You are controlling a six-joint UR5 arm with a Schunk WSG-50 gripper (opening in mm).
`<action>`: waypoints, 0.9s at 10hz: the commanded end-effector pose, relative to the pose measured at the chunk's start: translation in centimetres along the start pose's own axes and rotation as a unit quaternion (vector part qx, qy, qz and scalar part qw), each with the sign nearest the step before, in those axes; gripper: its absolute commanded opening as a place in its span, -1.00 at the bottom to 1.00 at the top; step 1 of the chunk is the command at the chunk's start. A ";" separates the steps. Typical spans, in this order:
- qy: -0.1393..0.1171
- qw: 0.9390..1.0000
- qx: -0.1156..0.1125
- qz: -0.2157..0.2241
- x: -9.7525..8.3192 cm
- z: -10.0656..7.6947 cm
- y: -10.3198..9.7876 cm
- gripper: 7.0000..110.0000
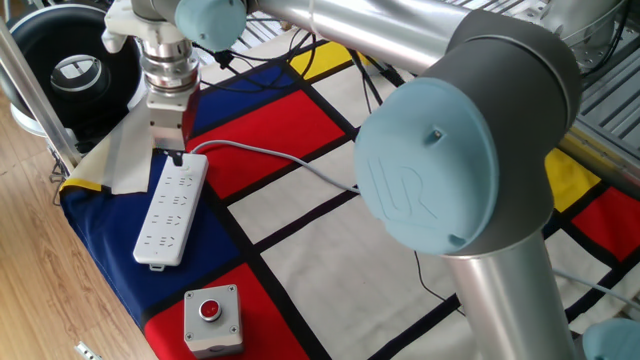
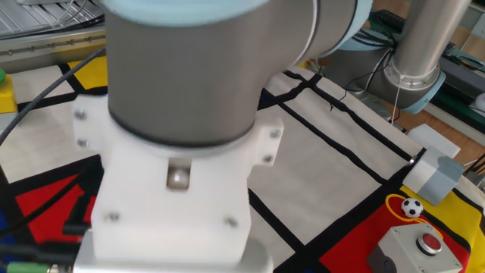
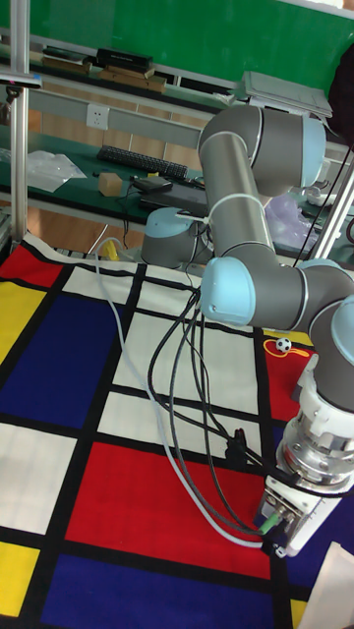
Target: Turn off the power strip by pressing the button
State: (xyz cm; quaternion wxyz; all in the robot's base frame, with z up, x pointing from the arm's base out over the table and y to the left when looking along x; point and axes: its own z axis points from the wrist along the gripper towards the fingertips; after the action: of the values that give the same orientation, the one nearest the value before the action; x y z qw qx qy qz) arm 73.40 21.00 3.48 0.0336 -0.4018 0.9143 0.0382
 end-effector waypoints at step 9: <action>0.030 0.973 0.043 0.226 8.9 -5.8 1.7 -0.28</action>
State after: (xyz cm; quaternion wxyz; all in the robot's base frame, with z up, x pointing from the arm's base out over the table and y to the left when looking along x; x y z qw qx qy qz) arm 68.43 17.77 7.46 0.0204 -0.2282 0.9733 0.0132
